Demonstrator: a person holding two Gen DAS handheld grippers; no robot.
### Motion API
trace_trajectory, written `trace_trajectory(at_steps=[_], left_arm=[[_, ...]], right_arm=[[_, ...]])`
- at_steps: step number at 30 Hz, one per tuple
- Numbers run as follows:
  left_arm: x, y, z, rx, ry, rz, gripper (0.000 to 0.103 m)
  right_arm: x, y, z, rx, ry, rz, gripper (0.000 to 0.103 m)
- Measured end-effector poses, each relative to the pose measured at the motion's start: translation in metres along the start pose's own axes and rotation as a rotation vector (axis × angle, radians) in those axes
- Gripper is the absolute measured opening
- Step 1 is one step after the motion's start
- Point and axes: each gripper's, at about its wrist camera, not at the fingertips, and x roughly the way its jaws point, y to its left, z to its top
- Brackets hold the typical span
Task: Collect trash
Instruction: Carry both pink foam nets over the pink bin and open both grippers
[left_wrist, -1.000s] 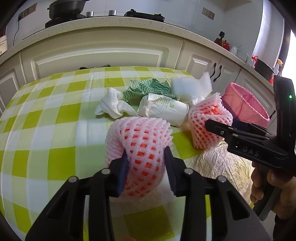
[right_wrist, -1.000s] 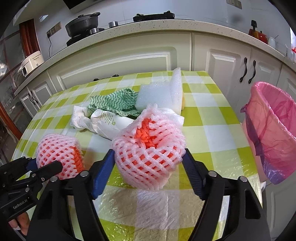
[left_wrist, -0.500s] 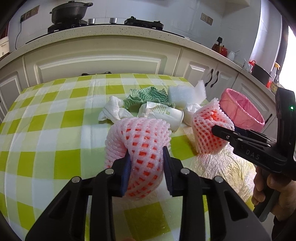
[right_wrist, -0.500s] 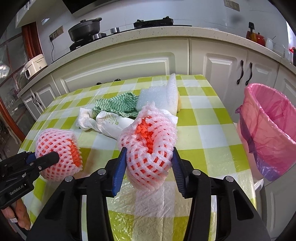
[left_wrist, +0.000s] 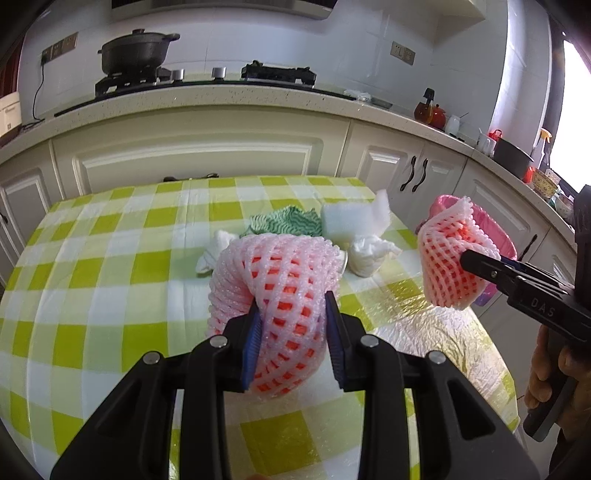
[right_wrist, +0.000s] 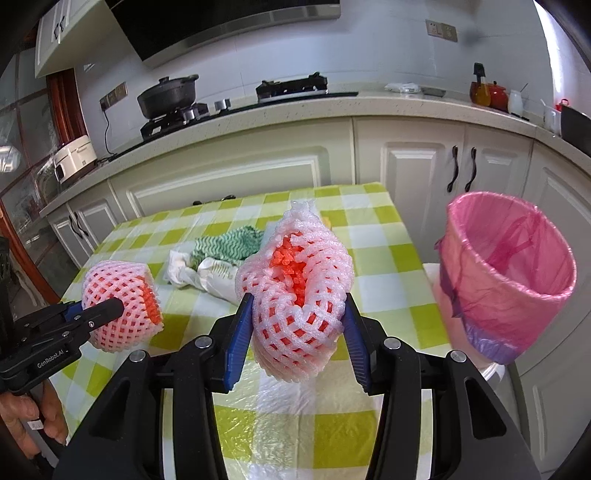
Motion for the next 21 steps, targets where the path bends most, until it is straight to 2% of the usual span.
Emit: trace_trajectory(at_steps=[11,21], left_arm=[[0.003,-0.055,0.041,0.087,-0.059,-0.05,0.031],[0.028,-0.13,0.084,0.183,-0.089,-0.136,0.031]], right_arm=[[-0.029,-0.057,0.018,0.051,-0.056,-0.08,0.046],[-0.047,-0.12,0.034,0.092,-0.101,-0.167,0.046]])
